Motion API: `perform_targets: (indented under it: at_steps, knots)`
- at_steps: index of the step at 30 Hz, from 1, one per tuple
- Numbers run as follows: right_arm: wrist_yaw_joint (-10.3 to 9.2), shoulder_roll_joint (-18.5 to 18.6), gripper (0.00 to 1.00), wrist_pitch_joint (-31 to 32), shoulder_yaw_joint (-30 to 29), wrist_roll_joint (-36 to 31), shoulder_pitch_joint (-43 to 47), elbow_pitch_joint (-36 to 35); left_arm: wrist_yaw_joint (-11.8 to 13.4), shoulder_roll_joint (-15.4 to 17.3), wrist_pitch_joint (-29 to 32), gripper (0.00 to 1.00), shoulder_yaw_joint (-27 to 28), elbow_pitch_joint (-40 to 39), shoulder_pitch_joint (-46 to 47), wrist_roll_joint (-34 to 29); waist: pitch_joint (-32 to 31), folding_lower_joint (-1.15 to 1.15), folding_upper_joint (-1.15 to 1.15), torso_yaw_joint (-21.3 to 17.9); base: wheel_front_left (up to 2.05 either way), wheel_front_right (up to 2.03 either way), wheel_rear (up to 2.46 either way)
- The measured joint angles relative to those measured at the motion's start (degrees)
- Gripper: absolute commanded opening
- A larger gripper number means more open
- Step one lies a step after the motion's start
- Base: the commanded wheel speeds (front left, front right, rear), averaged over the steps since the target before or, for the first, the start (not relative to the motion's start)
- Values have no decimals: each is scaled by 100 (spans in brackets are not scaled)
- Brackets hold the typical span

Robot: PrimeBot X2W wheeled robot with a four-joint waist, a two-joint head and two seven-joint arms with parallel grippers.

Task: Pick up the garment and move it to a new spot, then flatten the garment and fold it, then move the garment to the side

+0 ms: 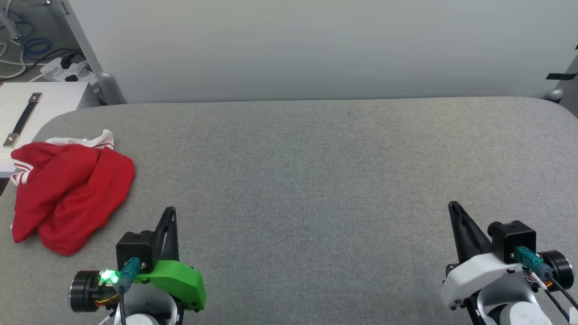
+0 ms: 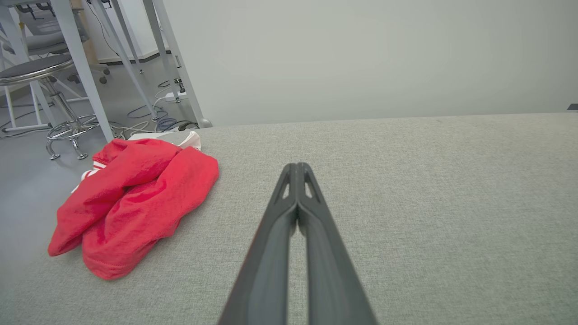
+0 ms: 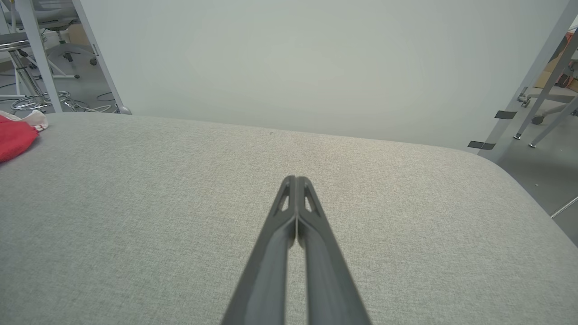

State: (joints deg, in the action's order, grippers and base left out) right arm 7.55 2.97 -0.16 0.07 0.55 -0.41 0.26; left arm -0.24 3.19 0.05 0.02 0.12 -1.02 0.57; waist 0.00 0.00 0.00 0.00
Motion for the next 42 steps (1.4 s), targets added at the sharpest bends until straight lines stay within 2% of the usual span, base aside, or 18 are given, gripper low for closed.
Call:
perform_targets:
  at_steps: [28, 29, 42]
  knots:
    - [0, 0, 0, 0, 0, 0, 0, 0, 0, 0, 0, 0, 1, 0, 0, 0, 0, 0, 0, 0, 0, 0, 0]
    - [0, 0, 100, 0, 0, 0, 0, 0, 0, 0, 0, 100, 0, 0, 0, 0, 0, 0, 0, 0, 0, 0, 0]
    - [0, 1, 100, -63, -29, 49, -1, 27, -1, 2, -60, 100, -5, 54, -7, 59, 8, 0, 0, -2, 0, 0, 0]
